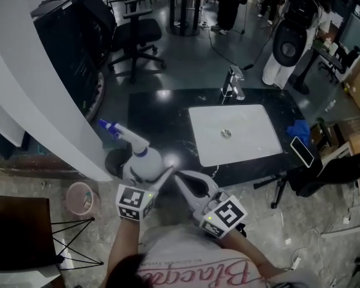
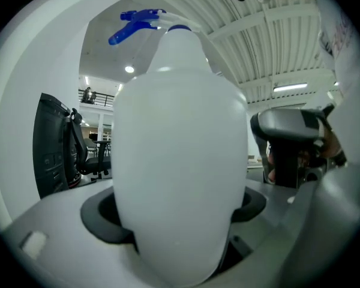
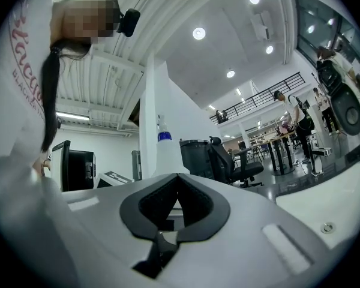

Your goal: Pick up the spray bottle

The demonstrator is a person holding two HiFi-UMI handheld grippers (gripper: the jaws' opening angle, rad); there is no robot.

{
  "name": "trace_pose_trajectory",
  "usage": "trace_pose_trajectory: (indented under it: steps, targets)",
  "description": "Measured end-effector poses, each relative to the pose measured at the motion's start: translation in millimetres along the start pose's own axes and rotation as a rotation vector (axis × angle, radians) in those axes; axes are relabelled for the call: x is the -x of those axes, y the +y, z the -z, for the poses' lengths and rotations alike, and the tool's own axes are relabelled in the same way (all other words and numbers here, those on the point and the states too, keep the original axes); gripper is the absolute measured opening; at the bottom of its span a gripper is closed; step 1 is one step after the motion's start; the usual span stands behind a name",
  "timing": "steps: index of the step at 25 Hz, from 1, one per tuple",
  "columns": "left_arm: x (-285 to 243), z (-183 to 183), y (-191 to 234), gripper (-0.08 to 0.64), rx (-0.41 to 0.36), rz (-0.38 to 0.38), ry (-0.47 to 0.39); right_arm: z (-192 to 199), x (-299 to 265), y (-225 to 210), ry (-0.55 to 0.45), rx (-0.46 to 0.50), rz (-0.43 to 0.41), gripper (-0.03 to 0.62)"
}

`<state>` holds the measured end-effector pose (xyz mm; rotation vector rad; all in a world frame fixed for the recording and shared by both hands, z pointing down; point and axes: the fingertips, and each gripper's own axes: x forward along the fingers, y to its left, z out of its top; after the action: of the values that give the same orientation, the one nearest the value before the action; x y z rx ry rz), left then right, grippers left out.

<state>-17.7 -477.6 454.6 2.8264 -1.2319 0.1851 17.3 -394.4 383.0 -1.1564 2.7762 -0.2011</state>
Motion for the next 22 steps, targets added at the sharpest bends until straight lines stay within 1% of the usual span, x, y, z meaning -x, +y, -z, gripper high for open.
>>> trace_pose_trajectory:
  steps: [6,10,13,18,22]
  targets:
    - [20.8,-45.5,3.8,0.425,0.006,-0.021,-0.066,-0.7,-7.1,8.8,0.003,0.014,-0.008,0.000]
    - [29.6,-74.1,5.2,0.425,-0.015,-0.038,-0.115,-2.0,-7.7,11.5,0.002,0.030,-0.015,0.000]
    - [32.4,-84.1,5.4,0.425,-0.037,-0.048,-0.130,-2.7,-7.3,15.2,0.002,0.050,-0.025,0.000]
    - [30.4,-88.9,7.1,0.425,-0.021,-0.061,-0.141,-3.2,-6.2,18.8,-0.003,0.073,-0.031,0.000]
    - [31.1,-91.0,7.5,0.425,-0.031,-0.065,-0.143,-3.9,-5.8,19.2,-0.002,0.080,-0.031,0.000]
